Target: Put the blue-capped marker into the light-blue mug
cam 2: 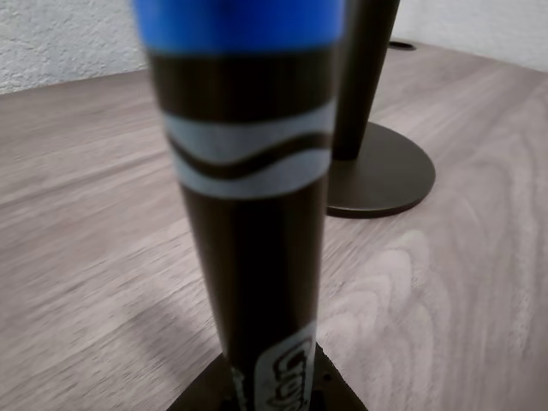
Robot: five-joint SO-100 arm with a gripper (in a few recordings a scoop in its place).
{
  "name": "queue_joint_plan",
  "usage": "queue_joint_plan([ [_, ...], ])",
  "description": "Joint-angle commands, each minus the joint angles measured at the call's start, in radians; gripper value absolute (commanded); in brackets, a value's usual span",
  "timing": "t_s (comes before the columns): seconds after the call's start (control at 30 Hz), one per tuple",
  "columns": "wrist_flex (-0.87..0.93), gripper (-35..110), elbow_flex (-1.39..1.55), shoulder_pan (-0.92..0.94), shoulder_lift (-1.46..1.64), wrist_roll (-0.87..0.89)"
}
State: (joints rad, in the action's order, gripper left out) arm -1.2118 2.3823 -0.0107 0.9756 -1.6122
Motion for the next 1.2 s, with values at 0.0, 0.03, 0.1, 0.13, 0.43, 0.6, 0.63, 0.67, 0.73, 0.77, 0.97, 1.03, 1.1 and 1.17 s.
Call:
queue_joint_plan([
  [0.0, -0.006, 0, -0.012, 0.006, 0.037, -0.015],
  [0.03, -0.006, 0, -0.006, 0.011, 0.051, -0.015],
  [0.1, -0.003, 0, 0.006, 0.017, 0.089, -0.015],
  [0.13, 0.002, 0, 0.014, 0.021, 0.115, -0.015],
  [0.43, 0.158, 0, 0.074, 0.092, 0.482, 0.002],
  [0.6, 0.399, 0, 0.048, 0.169, 0.730, 0.035],
  [0.63, 0.454, 0, 0.040, 0.184, 0.779, 0.044],
  [0.67, 0.509, 0, 0.032, 0.199, 0.825, 0.054],
  [0.73, 0.584, 0, 0.020, 0.232, 0.899, 0.060],
  [0.77, 0.611, 0, 0.015, 0.250, 0.928, 0.061],
  [0.97, 0.753, 0, 0.000, 0.360, 1.069, 0.067],
  [1.03, 0.779, 0, 0.000, 0.396, 1.098, 0.069],
  [1.1, 0.799, 0, 0.000, 0.434, 1.118, 0.071],
  [1.17, 0.802, 0, 0.005, 0.472, 1.129, 0.071],
])
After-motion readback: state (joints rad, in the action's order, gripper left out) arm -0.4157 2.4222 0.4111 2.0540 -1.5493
